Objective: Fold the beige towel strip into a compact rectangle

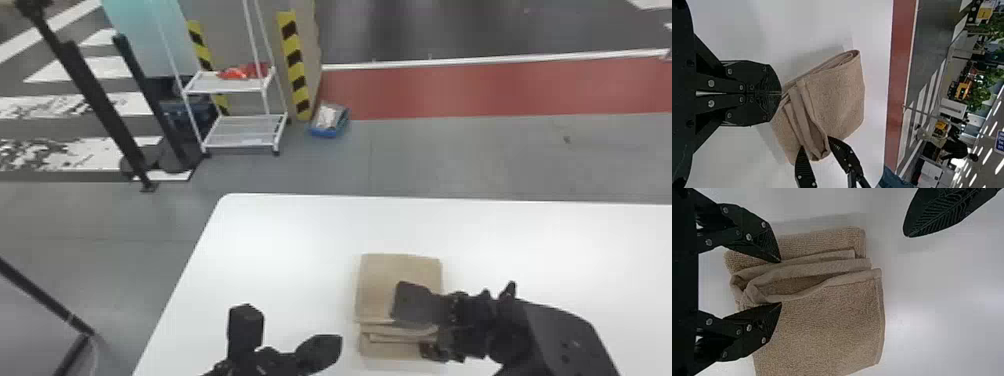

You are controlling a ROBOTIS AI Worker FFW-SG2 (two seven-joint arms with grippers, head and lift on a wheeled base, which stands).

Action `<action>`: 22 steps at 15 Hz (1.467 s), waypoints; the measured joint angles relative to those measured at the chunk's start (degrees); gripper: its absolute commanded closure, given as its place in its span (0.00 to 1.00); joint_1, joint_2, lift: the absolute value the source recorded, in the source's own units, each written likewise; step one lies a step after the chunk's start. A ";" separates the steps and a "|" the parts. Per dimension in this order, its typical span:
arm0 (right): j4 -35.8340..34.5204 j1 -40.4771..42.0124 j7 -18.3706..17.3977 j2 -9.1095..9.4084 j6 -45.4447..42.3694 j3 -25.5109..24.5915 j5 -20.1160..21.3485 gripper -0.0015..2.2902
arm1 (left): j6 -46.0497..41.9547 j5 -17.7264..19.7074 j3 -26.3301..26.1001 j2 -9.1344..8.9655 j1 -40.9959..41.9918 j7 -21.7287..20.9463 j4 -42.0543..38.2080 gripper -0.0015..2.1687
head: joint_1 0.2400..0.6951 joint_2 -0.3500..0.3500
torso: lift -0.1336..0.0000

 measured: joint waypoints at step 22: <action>-9.83 0.13 3.08 0.00 9.82 -6.72 -6.69 0.62 | -2.51 2.74 -7.43 -0.66 -3.56 3.80 3.77 0.78 | 1.00 0.52 | 1.00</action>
